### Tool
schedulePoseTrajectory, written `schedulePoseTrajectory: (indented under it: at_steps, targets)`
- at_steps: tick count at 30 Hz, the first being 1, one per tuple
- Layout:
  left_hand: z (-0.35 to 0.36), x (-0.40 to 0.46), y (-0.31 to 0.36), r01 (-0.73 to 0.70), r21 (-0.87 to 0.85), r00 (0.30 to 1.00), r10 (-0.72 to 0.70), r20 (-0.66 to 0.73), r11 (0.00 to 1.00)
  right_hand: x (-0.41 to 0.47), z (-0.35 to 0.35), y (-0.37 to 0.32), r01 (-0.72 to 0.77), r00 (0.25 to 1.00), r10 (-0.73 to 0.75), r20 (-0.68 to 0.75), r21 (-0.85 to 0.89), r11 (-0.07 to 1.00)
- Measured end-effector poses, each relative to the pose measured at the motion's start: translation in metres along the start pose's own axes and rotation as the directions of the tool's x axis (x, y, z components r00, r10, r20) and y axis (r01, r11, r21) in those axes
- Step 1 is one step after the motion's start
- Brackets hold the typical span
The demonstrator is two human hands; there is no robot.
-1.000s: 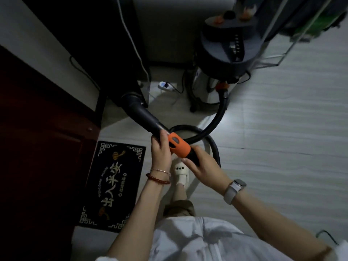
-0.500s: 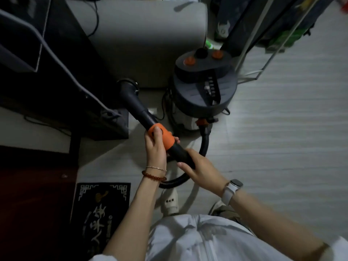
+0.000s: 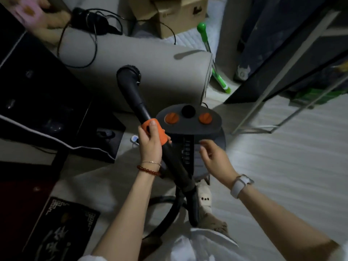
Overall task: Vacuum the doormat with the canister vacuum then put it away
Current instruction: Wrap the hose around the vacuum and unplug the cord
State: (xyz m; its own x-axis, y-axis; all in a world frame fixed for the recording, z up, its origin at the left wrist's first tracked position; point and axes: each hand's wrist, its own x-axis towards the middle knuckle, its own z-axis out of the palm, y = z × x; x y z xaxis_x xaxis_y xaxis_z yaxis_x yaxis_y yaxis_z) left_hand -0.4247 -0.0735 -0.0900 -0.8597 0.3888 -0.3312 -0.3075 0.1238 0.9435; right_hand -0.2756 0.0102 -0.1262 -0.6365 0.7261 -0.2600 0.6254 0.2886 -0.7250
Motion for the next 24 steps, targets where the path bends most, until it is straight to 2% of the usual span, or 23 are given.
schedulePoseTrajectory:
  at_steps: [5,9,13,16,19,24]
  targets:
    - [0.044,0.028,-0.019,0.037,0.000,0.995,-0.037,-0.097,0.999,0.098,-0.028,0.041,-0.083,0.996,0.082,-0.035,-0.011,0.997]
    - [0.059,0.033,-0.038,0.077,-0.031,0.988,-0.080,-0.128,0.997,0.150,-0.029,0.058,-0.175,0.983,0.177,0.045,-0.053,0.983]
    - [0.067,0.038,-0.046,0.065,0.005,0.991,-0.064,-0.115,0.998,0.167,-0.013,0.066,-0.194,0.974,0.215,0.076,-0.217,0.957]
    - [0.067,0.044,-0.049,0.072,0.035,0.992,-0.068,-0.107,0.997,0.163,0.003,0.066,-0.185,0.980,0.201,0.012,-0.341,0.922]
    - [0.066,0.046,-0.054,0.081,0.026,0.990,-0.078,-0.120,0.996,0.157,0.011,0.067,-0.172,0.985,0.165,-0.050,-0.349,0.921]
    - [0.066,0.047,-0.059,0.121,0.031,0.984,-0.116,-0.136,0.992,0.156,0.009,0.065,-0.097,0.995,0.103,-0.004,-0.377,0.921]
